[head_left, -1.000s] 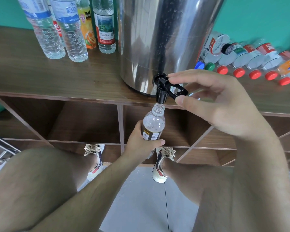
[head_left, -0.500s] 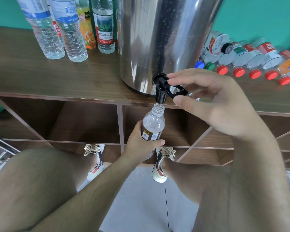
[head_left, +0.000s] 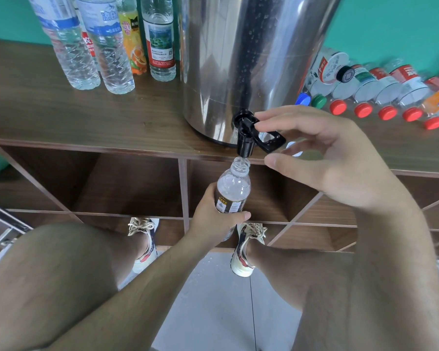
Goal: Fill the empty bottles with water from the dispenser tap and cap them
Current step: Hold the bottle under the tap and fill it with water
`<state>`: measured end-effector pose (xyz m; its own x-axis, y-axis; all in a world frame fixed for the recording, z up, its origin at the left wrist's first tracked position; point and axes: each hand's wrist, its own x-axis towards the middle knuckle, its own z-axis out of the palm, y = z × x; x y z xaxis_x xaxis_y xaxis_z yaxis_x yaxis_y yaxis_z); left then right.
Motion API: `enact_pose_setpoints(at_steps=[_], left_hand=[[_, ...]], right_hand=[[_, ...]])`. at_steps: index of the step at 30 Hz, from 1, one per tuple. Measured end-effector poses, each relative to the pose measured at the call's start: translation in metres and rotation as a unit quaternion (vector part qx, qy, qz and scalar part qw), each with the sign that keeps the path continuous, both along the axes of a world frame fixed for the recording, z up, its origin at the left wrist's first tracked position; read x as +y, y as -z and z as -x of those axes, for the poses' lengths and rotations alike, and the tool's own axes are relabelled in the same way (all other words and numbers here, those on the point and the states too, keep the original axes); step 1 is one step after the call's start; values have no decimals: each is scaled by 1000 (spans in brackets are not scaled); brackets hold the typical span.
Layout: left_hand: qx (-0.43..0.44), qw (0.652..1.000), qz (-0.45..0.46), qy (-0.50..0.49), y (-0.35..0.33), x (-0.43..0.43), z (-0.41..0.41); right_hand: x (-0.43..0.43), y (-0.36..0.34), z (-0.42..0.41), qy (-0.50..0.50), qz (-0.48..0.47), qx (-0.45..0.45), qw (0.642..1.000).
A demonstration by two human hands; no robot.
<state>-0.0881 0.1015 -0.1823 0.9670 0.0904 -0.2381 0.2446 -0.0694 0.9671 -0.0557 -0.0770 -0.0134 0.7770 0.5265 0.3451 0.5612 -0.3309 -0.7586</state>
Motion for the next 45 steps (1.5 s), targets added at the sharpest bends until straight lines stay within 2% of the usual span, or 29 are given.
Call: enact_pose_setpoints(at_steps=[16,45], left_hand=[[-3,1000,8,-3,2,-1,0],[-2,1000,19,-5,0,-1,1]], right_hand=[[-5,4,-5,-9,20,-38,999],[-2,6,-7,-1,3,-28,1000]])
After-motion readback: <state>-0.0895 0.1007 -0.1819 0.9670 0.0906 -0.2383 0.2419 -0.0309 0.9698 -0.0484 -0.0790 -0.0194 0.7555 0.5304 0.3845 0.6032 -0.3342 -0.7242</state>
